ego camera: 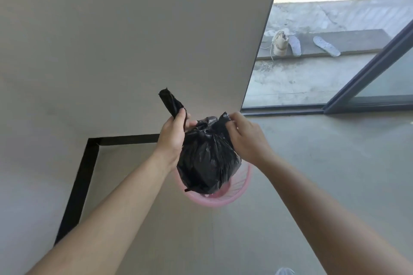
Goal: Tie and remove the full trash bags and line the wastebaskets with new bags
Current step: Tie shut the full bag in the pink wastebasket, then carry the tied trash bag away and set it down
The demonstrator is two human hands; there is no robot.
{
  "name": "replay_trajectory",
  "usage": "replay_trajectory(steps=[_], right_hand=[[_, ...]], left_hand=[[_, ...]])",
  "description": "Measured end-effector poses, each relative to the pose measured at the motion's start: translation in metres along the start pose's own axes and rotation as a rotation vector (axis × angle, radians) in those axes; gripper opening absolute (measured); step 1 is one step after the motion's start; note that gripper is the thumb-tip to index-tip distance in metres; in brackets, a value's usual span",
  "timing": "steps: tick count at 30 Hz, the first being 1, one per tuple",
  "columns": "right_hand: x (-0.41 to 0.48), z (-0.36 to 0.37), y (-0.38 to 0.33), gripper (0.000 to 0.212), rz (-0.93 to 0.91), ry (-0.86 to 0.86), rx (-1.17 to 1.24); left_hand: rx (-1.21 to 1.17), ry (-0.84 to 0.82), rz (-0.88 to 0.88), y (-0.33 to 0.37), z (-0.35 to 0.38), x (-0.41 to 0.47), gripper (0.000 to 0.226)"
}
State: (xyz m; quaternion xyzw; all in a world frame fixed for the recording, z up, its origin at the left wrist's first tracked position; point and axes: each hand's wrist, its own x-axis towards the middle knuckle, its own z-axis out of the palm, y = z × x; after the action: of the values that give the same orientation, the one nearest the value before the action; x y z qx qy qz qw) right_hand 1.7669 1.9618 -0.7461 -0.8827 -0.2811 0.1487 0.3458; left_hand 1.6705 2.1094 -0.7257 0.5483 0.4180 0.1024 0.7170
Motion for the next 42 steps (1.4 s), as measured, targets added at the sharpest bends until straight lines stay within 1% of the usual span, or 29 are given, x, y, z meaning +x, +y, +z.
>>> replay_trajectory(steps=[4, 7, 11, 14, 17, 19, 21, 25, 28, 30, 34, 38, 42], right_hand=[[-0.009, -0.118, -0.099, 0.028, -0.006, 0.026, 0.021], [-0.020, -0.218, -0.179, 0.029, -0.036, 0.063, 0.004], [-0.044, -0.348, -0.270, 0.028, -0.101, 0.122, -0.028], [-0.073, -0.428, -0.319, 0.026, -0.111, 0.193, -0.038], [-0.112, -0.477, -0.337, 0.027, -0.071, 0.264, -0.081], [-0.141, -0.499, -0.333, 0.029, -0.031, 0.318, -0.096], [-0.176, -0.519, -0.320, 0.031, 0.031, 0.393, -0.079], [-0.274, -0.558, -0.277, 0.024, 0.262, 0.593, 0.020], [-0.368, -0.591, -0.253, 0.021, 0.446, 0.819, 0.078], [-0.440, -0.611, -0.245, 0.020, 0.549, 0.958, 0.068], [-0.589, -0.637, -0.231, 0.023, 0.713, 1.176, -0.003], [-0.745, -0.636, -0.217, 0.026, 0.830, 1.407, -0.011], [-0.898, -0.625, -0.198, 0.031, 0.987, 1.549, -0.016]], left_hand=[[0.011, -0.040, 0.050, 0.133, 0.010, -0.074, 0.034], [-0.046, -0.071, 0.097, 0.239, 0.022, -0.138, 0.034], [-0.054, -0.123, 0.178, 0.363, 0.046, -0.222, 0.035], [-0.077, -0.166, 0.216, 0.428, 0.067, -0.281, 0.036], [-0.059, -0.232, 0.204, 0.457, 0.090, -0.329, 0.036], [-0.042, -0.299, 0.199, 0.461, 0.112, -0.351, 0.037], [-0.031, -0.404, 0.190, 0.458, 0.140, -0.369, 0.040], [0.004, -0.739, 0.109, 0.435, 0.213, -0.419, 0.051], [0.031, -0.979, 0.051, 0.413, 0.273, -0.483, 0.049], [0.051, -1.127, 0.016, 0.394, 0.310, -0.540, 0.045], [0.150, -1.380, 0.021, 0.345, 0.366, -0.670, 0.045], [0.278, -1.612, 0.001, 0.275, 0.406, -0.808, 0.049], [0.362, -1.800, -0.058, 0.189, 0.428, -0.951, 0.045]])
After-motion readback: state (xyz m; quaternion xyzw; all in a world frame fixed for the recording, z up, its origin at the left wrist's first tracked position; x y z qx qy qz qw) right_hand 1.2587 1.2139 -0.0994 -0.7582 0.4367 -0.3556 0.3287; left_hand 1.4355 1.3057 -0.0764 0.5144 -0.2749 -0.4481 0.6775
